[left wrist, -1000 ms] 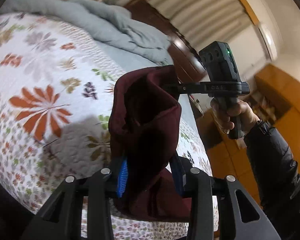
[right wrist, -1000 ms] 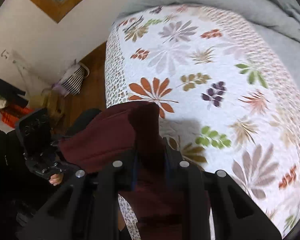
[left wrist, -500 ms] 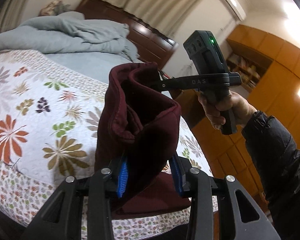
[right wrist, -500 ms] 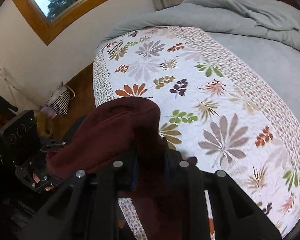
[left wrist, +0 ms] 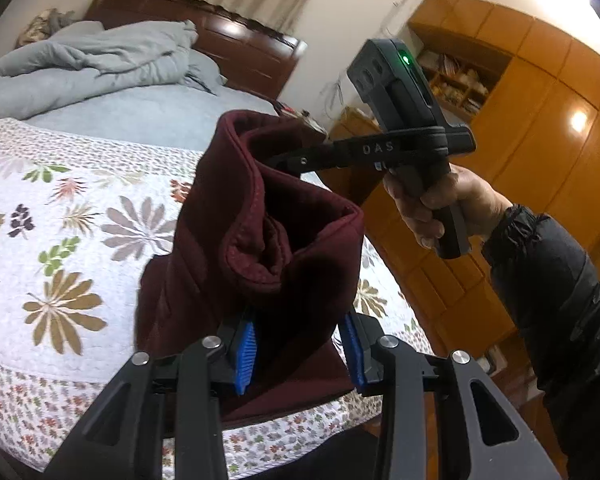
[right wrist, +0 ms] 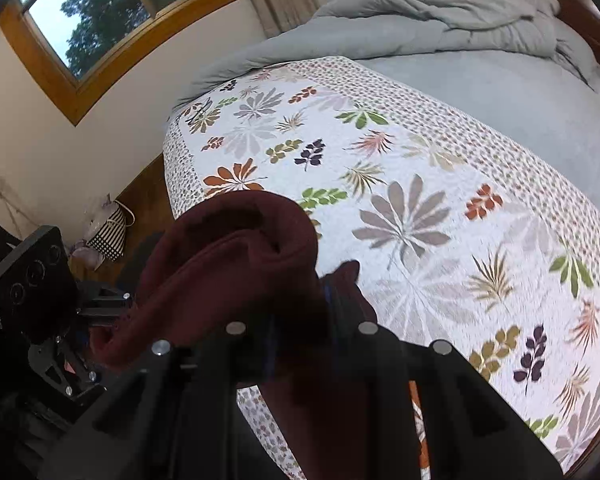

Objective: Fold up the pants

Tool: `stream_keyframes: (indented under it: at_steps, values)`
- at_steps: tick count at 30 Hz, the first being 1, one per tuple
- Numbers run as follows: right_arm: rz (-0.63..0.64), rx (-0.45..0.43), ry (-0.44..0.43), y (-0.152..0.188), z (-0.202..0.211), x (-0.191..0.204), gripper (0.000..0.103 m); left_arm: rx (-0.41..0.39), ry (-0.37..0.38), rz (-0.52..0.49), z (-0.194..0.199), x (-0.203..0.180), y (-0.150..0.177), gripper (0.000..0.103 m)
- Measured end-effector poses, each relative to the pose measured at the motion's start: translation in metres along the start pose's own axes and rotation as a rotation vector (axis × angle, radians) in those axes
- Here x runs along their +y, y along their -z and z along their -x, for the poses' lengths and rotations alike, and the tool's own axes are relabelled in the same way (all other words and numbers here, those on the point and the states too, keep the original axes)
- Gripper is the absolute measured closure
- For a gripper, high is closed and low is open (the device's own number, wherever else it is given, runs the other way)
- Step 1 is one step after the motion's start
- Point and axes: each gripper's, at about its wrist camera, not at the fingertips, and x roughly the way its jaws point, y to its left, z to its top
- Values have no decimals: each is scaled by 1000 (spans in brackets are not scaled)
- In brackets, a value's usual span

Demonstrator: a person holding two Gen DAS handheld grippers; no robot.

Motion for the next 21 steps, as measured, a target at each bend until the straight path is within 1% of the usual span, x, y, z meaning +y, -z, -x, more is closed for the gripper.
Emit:
stream_keyframes:
  at_steps: [11, 21]
  values:
    - [-74, -25, 16, 59, 16, -34, 83, 116, 28, -82, -51, -35, 14, 66]
    - [-143, -32, 28, 104, 16, -57, 83, 214, 35, -142, -89, -56, 32, 66]
